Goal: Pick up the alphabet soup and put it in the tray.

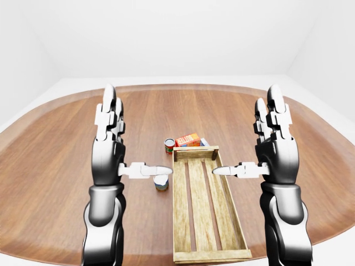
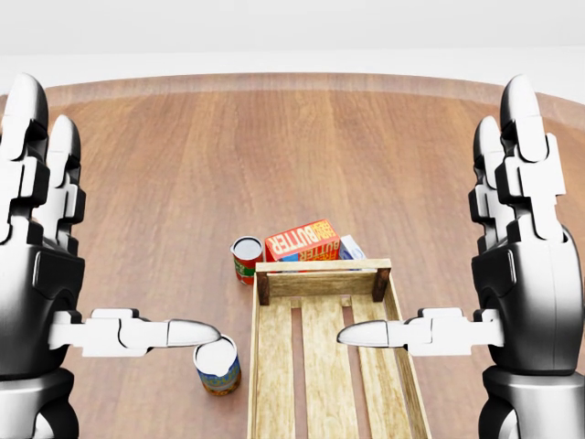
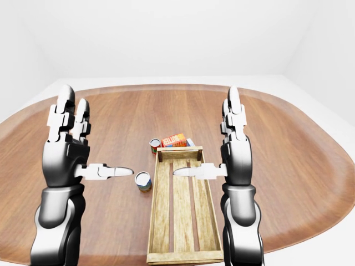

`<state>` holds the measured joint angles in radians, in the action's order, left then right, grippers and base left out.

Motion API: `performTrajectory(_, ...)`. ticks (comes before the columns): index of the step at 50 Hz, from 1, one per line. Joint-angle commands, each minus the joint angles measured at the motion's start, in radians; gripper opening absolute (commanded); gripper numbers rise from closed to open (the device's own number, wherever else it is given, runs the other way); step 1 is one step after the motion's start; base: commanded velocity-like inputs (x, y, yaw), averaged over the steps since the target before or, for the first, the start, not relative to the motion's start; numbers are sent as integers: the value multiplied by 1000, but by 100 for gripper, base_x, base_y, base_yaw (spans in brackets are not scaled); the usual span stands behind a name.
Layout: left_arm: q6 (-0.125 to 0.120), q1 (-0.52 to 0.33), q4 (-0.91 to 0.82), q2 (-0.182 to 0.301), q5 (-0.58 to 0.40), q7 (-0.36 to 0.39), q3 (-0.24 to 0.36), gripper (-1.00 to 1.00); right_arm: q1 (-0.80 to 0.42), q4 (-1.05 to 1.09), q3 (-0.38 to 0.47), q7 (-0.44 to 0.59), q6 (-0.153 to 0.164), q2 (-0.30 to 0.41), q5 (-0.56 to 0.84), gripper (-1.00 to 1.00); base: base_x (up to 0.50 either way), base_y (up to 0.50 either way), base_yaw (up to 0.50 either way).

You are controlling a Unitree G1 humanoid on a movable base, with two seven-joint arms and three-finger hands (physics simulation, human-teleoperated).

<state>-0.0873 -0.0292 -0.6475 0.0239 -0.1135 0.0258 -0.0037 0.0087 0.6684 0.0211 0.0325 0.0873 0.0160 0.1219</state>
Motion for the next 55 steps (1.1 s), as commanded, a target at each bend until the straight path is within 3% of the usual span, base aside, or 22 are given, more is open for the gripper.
performTrajectory(1, 0, -23, 78, 9, -94, 33, 0, 100, 0, -16, 3, 6, 0, 1, 0, 100, 0, 0, 0)
performTrajectory(13, 0, -127, 328, 93, -338, 186, 22, 100, 3, -26, 2, 5, 0, 1, 3, 100, 0, 0, 0)
performTrajectory(17, 0, -153, 395, 99, -396, 224, 37, 100, 4, -26, 7, 6, 0, 3, 6, 100, 0, 0, 0)
performTrajectory(31, 0, -212, 568, 112, -518, 291, 26, 100, 26, -163, 105, 17, 0, 37, 77, 100, 0, 0, 0)
performTrajectory(39, 0, -233, 590, 126, -600, 366, 33, 100, 30, -215, 122, 28, 0, 49, 155, 100, 0, 0, 0)
performTrajectory(47, 0, -231, 618, 119, -632, 389, 25, 100, 32, -235, 131, 50, 0, 54, 210, 100, 0, 0, 0)
performTrajectory(55, 0, -286, 673, 130, -670, 425, 19, 100, 24, -255, 123, 46, 0, 48, 219, 100, 0, 0, 0)
